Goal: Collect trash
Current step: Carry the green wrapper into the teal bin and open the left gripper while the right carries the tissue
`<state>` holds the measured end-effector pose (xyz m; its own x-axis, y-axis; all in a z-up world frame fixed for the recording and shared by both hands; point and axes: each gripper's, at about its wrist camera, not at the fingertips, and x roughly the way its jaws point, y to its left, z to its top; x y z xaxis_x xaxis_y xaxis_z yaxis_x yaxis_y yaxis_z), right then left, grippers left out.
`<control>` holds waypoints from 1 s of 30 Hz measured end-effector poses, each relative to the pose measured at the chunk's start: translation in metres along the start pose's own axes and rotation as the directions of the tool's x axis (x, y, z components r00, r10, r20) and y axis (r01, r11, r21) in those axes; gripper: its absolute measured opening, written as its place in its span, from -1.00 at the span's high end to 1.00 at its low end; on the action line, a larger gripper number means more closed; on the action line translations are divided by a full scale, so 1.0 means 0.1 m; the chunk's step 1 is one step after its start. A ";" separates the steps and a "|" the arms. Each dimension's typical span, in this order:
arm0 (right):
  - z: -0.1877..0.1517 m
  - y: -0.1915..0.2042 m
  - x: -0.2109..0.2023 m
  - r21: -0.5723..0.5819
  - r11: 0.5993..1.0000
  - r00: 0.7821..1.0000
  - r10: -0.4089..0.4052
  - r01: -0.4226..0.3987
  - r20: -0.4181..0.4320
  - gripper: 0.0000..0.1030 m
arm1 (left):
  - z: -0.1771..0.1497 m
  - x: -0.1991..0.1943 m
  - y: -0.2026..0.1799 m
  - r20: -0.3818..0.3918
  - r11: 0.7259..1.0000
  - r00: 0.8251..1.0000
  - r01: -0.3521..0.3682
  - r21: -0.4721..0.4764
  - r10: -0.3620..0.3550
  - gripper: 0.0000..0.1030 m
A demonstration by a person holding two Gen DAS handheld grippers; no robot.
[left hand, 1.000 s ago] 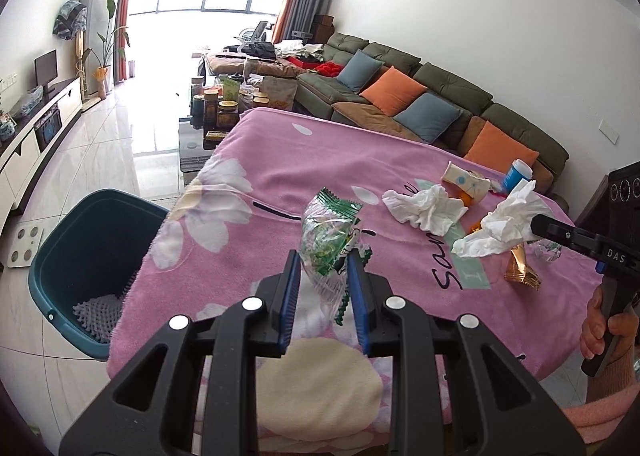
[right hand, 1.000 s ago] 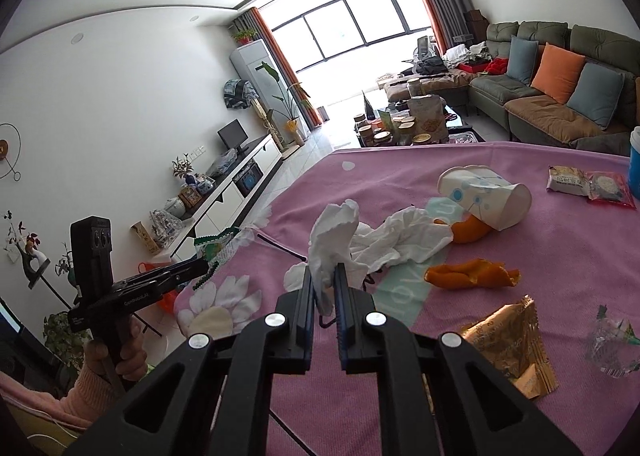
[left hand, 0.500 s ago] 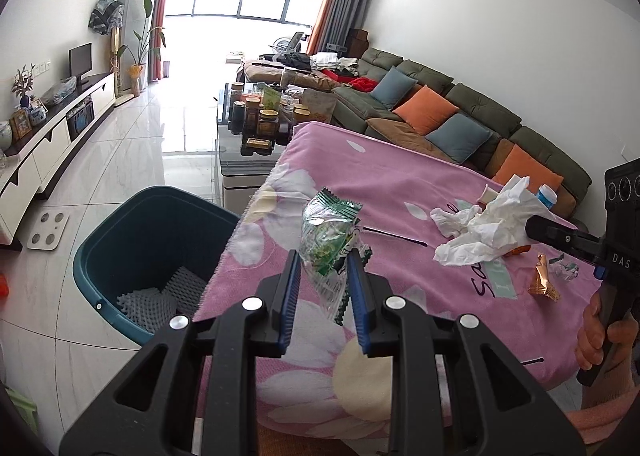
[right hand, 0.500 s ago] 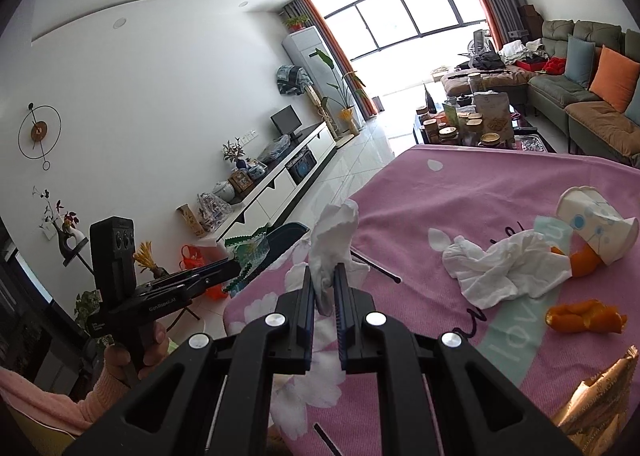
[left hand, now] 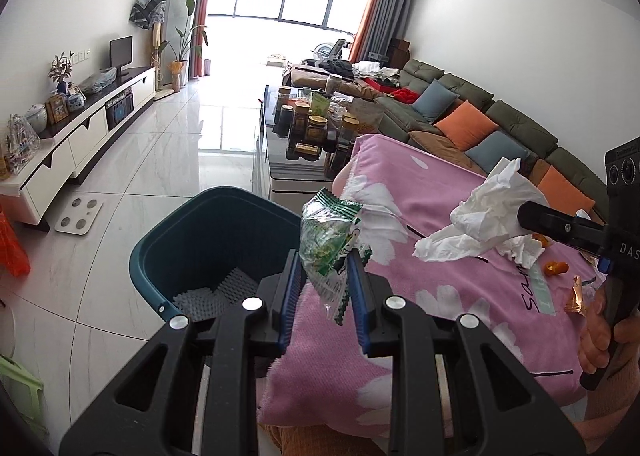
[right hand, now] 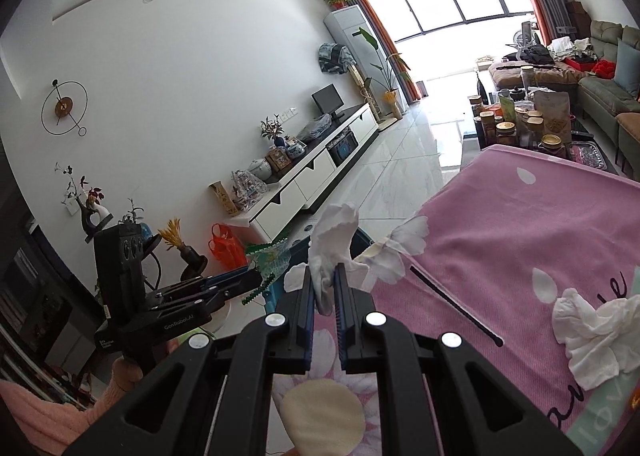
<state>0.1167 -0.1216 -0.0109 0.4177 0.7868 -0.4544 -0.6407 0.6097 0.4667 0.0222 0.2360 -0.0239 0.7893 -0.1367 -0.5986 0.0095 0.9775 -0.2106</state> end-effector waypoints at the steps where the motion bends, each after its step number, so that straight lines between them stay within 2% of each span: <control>1: 0.03 0.02 0.07 -0.003 1.000 1.000 0.006 -0.006 -0.007 0.84 | 0.01 0.01 0.04 -0.001 1.000 1.000 -0.008 -0.006 0.008 0.53; 7: 0.17 0.05 0.49 0.001 0.999 0.997 0.038 -0.038 -0.063 0.84 | 0.03 0.10 0.28 -0.016 0.997 0.998 -0.063 -0.039 0.062 0.53; 15: 0.24 0.07 1.00 0.027 0.998 0.989 0.062 -0.059 -0.132 0.84 | 0.00 0.30 0.52 -0.057 0.992 0.993 -0.104 -0.073 0.100 0.52; 30: 0.14 0.07 1.73 0.035 0.999 0.962 -0.004 0.014 -0.273 0.80 | -0.07 0.89 0.74 -0.163 0.983 0.978 -0.147 -0.107 0.128 0.48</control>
<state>0.1932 0.0195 -0.0758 0.2286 0.7282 -0.6462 -0.6114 0.6239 0.4868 0.0888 0.2947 -0.0980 0.6735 -0.0346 -0.7383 -0.1722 0.9641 -0.2022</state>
